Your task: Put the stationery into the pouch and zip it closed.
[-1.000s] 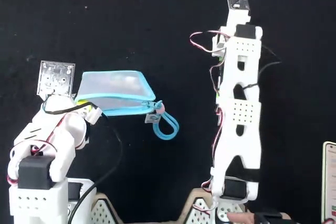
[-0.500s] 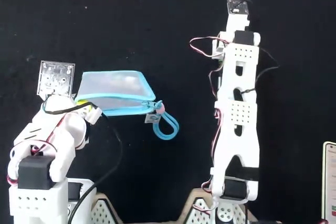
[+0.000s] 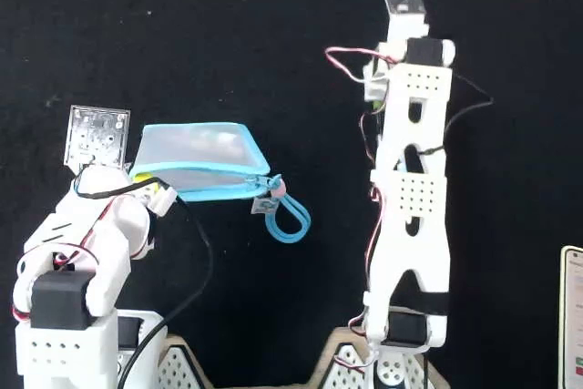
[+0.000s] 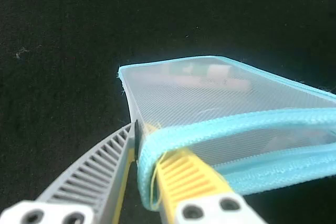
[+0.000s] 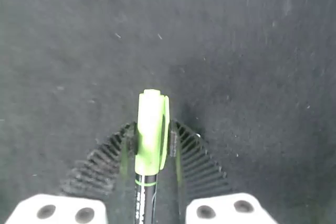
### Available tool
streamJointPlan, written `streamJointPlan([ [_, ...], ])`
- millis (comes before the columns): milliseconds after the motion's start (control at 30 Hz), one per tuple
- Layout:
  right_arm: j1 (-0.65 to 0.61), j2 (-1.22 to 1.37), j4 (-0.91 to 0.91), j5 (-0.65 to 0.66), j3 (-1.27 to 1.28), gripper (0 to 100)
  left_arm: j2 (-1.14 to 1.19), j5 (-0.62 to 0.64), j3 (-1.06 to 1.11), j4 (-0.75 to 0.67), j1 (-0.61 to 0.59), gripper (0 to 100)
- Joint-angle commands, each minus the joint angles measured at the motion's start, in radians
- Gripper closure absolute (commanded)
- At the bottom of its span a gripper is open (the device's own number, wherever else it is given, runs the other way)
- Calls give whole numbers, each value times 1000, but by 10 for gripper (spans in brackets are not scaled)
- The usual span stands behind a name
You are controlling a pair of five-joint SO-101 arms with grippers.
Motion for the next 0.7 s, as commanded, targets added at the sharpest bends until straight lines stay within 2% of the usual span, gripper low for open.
streamJointPlan([
  [0, -32, -85, 37, 6, -5, 987, -6, -11, -10, 5, -12, 970],
  [233, -83, -140, 40, -61, 211, 988, -6, -11, -10, 5, -12, 970],
  [500, -152, -383, 35, -60, 608, 988, -6, -11, -10, 5, -12, 970],
  [667, -161, -481, -74, -40, 906, 988, -6, -11, -10, 5, -12, 970],
])
